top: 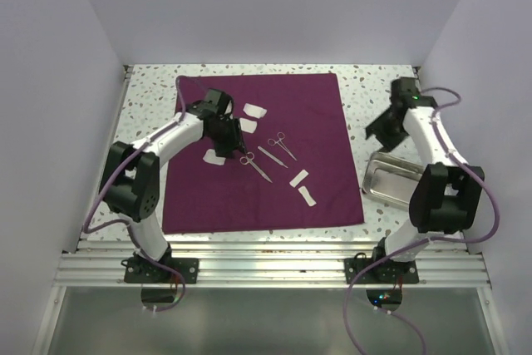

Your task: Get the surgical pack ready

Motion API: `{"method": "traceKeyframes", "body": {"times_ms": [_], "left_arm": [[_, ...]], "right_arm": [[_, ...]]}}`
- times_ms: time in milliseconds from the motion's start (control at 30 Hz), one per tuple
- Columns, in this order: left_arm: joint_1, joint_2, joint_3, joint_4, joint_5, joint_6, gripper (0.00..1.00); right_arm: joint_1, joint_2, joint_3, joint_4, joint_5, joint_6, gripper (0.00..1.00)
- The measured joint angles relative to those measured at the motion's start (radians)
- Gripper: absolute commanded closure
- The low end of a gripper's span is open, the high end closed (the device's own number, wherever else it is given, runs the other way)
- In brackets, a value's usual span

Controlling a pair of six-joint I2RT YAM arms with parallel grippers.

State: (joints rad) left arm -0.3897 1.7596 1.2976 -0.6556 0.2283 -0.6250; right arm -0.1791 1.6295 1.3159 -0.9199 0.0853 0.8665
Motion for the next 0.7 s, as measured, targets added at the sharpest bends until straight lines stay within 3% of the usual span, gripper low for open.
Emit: {"method": "traceKeyframes", "body": {"times_ms": [133,233,533,700], "left_arm": [[-0.018,0.086,0.085,-0.074,-0.061,-0.093,0.52],[-0.045,0.192,0.217,-0.148,-0.123,-0.156,0.51],[-0.146,0.416,0.499,-0.393,-0.266,-0.357,0.47],[-0.187,0.469,0.526,-0.485,-0.294,-0.435,0.47]], "right_arm": [[0.264,0.0,0.079,-0.011,0.001,-0.127,0.46],[0.389,-0.008,0.075,-0.028,-0.007,-0.203,0.46],[0.426,-0.061,0.007,-0.046,-0.01,-0.33,0.44],[0.426,-0.062,-0.005,-0.041,-0.027,-0.369,0.44]]}}
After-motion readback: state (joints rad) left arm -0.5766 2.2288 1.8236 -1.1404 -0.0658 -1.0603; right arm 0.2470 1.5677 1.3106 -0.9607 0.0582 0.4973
